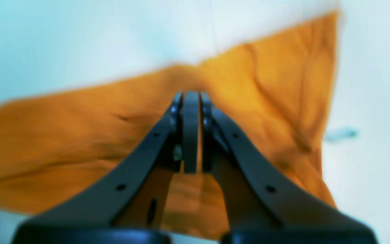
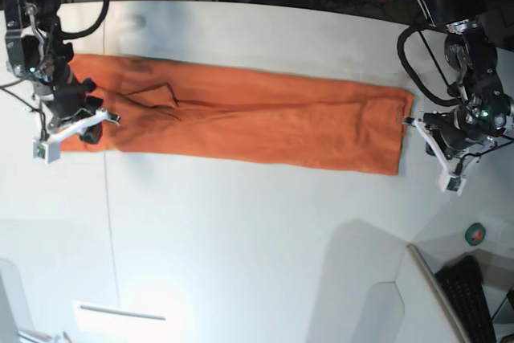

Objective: Layout the t-shirt on the table in an organized manner, then fold the t-shirt properly
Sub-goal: 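Release the folded hem and regrasp the folded edge with both grippers, then push the left gripper inward along the folded strip toward the right gripper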

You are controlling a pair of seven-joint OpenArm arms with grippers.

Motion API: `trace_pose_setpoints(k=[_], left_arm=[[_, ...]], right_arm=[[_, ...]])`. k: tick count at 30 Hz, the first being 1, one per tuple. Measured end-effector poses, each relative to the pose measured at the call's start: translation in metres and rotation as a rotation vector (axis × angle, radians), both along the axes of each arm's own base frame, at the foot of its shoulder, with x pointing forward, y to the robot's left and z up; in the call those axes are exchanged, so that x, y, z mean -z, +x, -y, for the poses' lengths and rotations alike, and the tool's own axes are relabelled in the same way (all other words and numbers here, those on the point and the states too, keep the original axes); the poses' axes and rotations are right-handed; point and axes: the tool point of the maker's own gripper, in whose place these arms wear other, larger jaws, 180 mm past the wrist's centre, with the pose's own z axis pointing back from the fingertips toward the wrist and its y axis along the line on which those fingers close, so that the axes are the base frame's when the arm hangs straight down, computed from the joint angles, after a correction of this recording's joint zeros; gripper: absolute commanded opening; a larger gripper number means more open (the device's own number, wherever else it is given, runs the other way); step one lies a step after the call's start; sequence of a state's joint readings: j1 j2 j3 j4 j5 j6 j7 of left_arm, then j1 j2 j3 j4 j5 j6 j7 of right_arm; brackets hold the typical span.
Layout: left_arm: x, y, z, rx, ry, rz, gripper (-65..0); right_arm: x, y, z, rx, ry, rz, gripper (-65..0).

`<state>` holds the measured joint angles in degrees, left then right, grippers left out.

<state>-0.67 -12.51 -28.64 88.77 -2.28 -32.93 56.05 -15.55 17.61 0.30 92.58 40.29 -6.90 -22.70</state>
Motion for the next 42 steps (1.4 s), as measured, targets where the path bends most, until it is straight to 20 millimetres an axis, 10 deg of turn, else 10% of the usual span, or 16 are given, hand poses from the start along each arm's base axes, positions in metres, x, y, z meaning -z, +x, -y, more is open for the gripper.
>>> trace_pose_setpoints(k=[3, 7, 10, 17, 30, 36, 42], left_arm=[[0.009, -0.017, -0.022, -0.085, -0.016, -0.024, -63.4], [0.024, -0.017, 0.000, -0.069, -0.254, 0.048, -18.9], [0.034, -0.019, 0.007, -0.073, -0.396, 0.056, -3.3], [0.051, -0.016, 0.008, -0.104, -0.466, 0.070, -22.4], [0.082, -0.016, 0.029, -0.116, -0.550, 0.009, -23.7], [0.087, -0.022, 0.028, -0.121, -0.547, -0.015, -65.0], [0.090, -0.014, 0.018, -0.173, -0.576, 0.047, -65.0]], right_arm=[[-0.017, -0.007, -0.011, -0.032, 0.007, 0.030, -65.0], [-0.022, -0.007, -0.018, -0.045, 0.017, 0.043, -65.0], [-0.021, -0.009, -0.017, -0.045, 0.014, 0.037, -65.0], [-0.012, -0.023, -0.017, -0.046, 0.014, 0.001, -65.0], [-0.005, -0.035, -0.017, -0.048, 0.015, -0.027, -65.0], [-0.003, -0.039, -0.017, -0.047, 0.016, -0.036, -65.0], [-0.001, -0.044, -0.017, -0.047, 0.015, -0.046, -65.0]])
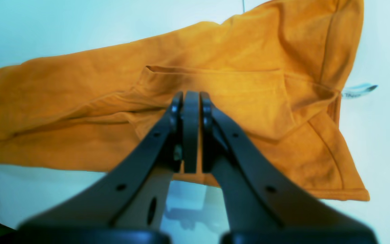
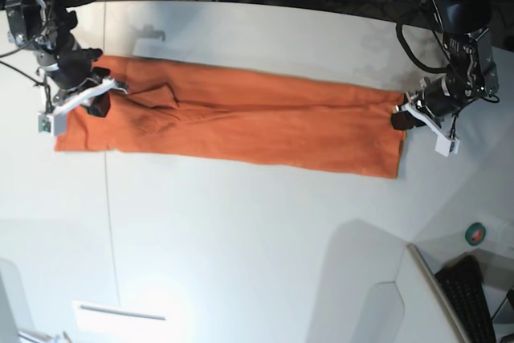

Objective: Layout the t-shirt on the table in an organized manner, then fold the t-shirt properly
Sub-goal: 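Push the left gripper inward along the folded strip toward the right gripper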

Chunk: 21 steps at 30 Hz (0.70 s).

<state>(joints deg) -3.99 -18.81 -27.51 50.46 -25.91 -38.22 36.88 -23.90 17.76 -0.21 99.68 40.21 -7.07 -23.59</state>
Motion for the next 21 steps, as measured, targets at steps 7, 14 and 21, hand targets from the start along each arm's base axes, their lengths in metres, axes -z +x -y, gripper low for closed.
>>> trace_pose_setpoints(k=[7, 14, 21], left_arm=[[-0.026, 0.007, -0.032, -0.052, 0.135, 0.076, -65.0], [-0.085, 0.014, 0.002, 0.024, 0.291, 0.227, -65.0], [-0.082, 0.013, 0.122, 0.211, 0.201, 0.247, -65.0]], right_arm=[[0.002, -0.003, 0.000, 0.000, 0.001, -0.008, -65.0], [0.001, -0.002, -0.001, 0.002, 0.004, -0.003, -65.0], [-0.001, 0.002, -0.001, 0.001, 0.004, 0.005, -65.0]])
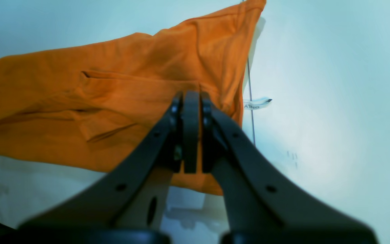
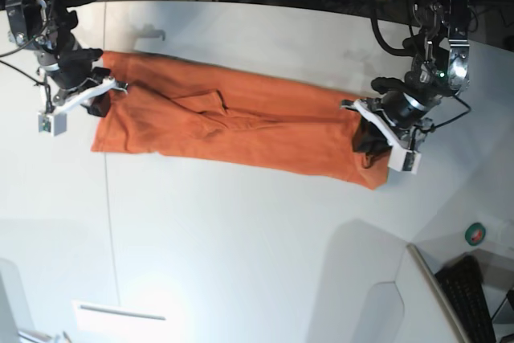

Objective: Layout the t-shirt on the table in an organized manner, then fold the t-shirt properly
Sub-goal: 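Push the left gripper inward along the folded strip toward the right gripper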

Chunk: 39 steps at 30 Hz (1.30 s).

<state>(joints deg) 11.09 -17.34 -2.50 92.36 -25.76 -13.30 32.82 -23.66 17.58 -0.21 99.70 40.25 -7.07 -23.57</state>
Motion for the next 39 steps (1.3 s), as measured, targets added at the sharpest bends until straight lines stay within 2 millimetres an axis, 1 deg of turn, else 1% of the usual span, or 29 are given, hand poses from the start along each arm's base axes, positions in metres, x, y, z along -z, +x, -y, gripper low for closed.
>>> trace_pose_setpoints(k=[3, 4, 6, 8, 10, 15, 18, 23, 28, 33, 39], left_arm=[[0.007, 0.004, 0.027, 0.036, 0.003, -0.022, -65.0], [0.009, 0.005, 0.039, 0.063, -0.008, -0.026, -65.0], [0.013, 0.006, 0.059, 0.102, -0.023, -0.036, -65.0], [0.016, 0.004, 0.073, 0.135, -0.031, -0.046, -65.0], [0.019, 0.000, 0.080, 0.153, -0.034, -0.057, -65.0], [0.021, -0.003, 0.089, 0.159, -0.046, -0.066, -65.0], [0.021, -0.003, 0.090, 0.158, -0.049, -0.067, -65.0], [0.023, -0.006, 0.090, 0.159, -0.049, -0.073, -65.0], [0.033, -0.022, 0.089, 0.178, -0.022, -0.154, -65.0], [0.028, -0.016, 0.090, 0.179, -0.026, -0.139, -65.0], [0.029, -0.017, 0.090, 0.178, -0.027, -0.142, -65.0]], right_arm=[[0.000, 0.001, -0.001, 0.001, 0.004, 0.002, -65.0], [0.000, 0.001, -0.001, 0.001, 0.002, 0.002, -65.0], [0.000, 0.001, -0.001, 0.001, 0.002, 0.002, -65.0], [0.000, 0.001, -0.001, 0.000, 0.003, 0.001, -65.0], [0.000, 0.001, -0.001, 0.001, 0.002, 0.002, -65.0], [0.000, 0.001, -0.001, 0.001, 0.002, 0.002, -65.0], [0.000, 0.001, -0.001, 0.001, 0.003, 0.002, -65.0], [-0.005, 0.009, -0.001, 0.001, 0.002, 0.022, -65.0], [-0.004, 0.007, -0.001, 0.001, 0.003, 0.018, -65.0], [-0.004, 0.008, -0.001, 0.001, 0.003, 0.018, -65.0], [-0.004, 0.008, -0.001, 0.001, 0.003, 0.018, -65.0]])
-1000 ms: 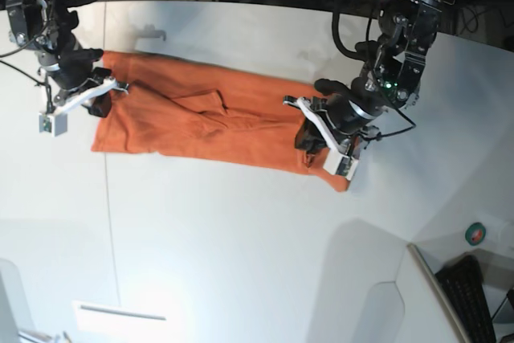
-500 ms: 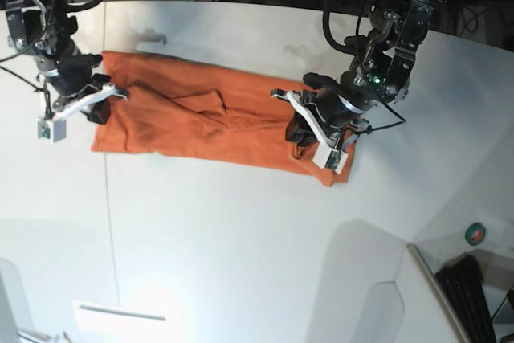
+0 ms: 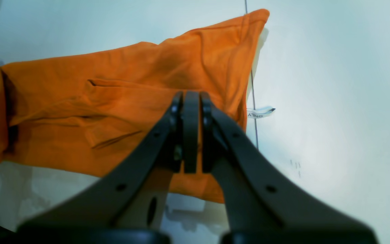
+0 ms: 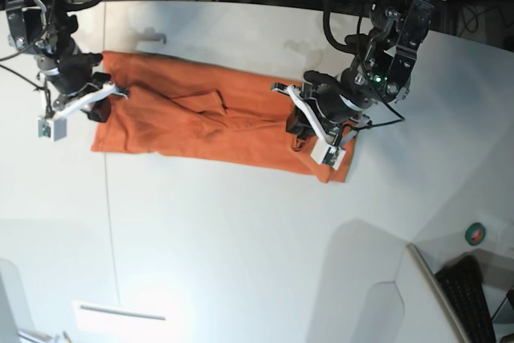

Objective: Layout the t-shirt on the table in an organized manner, then fold the t-shirt properly
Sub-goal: 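Push the left gripper inward along the folded strip toward the right gripper, then grasp the strip end with the left gripper and fold it inward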

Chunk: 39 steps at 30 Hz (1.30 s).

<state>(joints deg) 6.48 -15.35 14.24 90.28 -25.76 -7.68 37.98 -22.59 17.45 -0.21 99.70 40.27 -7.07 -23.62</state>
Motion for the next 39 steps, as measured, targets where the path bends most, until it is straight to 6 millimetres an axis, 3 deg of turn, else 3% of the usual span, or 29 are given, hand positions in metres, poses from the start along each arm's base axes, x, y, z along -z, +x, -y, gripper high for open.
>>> trace_pose_setpoints(k=[15, 20, 23, 26, 31, 33, 39], left_arm=[[0.009, -0.004, -0.003, 0.013, 0.032, -0.068, -65.0], [0.009, -0.003, -0.004, 0.017, 0.038, -0.077, -43.3], [0.009, -0.003, -0.003, 0.016, 0.037, -0.078, -34.2], [0.008, -0.003, 0.004, 0.015, 0.020, -0.078, -29.6], [0.007, -0.004, 0.011, 0.016, 0.005, -0.080, -28.6], [0.007, -0.006, 0.019, 0.032, -0.003, -0.080, -26.3], [0.000, -0.022, 0.081, 0.216, -0.053, -0.076, -24.7]], right_arm=[[0.000, 0.000, 0.000, 0.001, 0.001, 0.000, -65.0], [0.000, 0.000, 0.000, 0.001, 0.001, 0.000, -65.0], [0.000, 0.000, 0.000, 0.000, 0.001, 0.000, -65.0], [0.000, 0.000, 0.000, 0.001, 0.001, 0.000, -65.0], [0.001, -0.001, -0.001, 0.001, 0.003, -0.002, -65.0], [0.001, -0.001, -0.001, 0.001, 0.004, -0.003, -65.0], [0.002, -0.002, -0.005, 0.008, 0.016, -0.003, -65.0]])
